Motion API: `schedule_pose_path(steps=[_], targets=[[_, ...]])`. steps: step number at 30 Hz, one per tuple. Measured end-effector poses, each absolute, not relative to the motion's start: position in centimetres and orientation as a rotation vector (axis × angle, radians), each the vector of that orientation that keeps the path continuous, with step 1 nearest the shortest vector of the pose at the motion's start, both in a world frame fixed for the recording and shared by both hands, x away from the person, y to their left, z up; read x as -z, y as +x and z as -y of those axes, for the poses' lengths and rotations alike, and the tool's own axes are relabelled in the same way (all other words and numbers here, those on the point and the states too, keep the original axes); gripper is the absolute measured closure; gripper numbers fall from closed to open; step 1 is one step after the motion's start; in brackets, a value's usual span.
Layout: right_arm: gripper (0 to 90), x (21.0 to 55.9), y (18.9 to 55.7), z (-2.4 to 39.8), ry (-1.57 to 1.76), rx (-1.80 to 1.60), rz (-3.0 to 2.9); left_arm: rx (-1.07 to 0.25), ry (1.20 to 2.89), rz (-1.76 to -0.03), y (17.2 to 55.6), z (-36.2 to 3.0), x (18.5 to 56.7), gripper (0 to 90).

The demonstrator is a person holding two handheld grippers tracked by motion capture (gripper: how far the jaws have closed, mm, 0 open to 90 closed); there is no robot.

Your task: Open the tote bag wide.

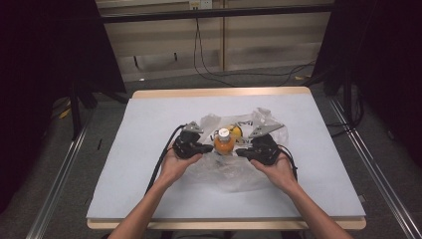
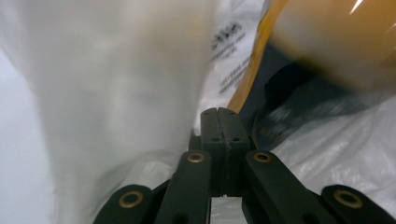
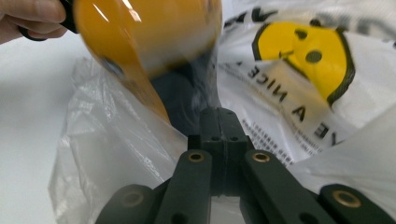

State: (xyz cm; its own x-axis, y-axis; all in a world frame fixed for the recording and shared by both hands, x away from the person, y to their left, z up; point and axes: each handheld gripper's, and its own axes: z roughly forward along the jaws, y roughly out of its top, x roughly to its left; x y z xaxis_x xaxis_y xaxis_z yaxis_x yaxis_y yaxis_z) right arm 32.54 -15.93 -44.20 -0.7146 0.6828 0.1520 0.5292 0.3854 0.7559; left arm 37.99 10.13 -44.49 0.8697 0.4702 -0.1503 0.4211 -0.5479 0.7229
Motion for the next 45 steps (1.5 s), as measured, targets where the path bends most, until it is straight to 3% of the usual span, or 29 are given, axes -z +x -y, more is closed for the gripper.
schedule_pose_path(steps=[8,27,34,45], targets=[[90.0,47.7,32.4,16.1,1.137,-1.179,-2.524,-0.041,2.295,-0.649,37.8,-10.9,47.2,90.0],[90.0,48.1,30.6,19.3,1.159,-1.123,-2.537,-0.006,2.358,-0.589,34.4,-14.0,47.4,90.0],[90.0,48.3,30.2,19.9,1.142,-1.153,-2.536,0.031,2.262,-0.599,33.9,-14.4,47.9,90.0],[90.0,42.9,28.1,20.2,1.056,-1.447,-2.362,-0.015,2.118,-0.498,30.9,-14.9,43.2,90.0]])
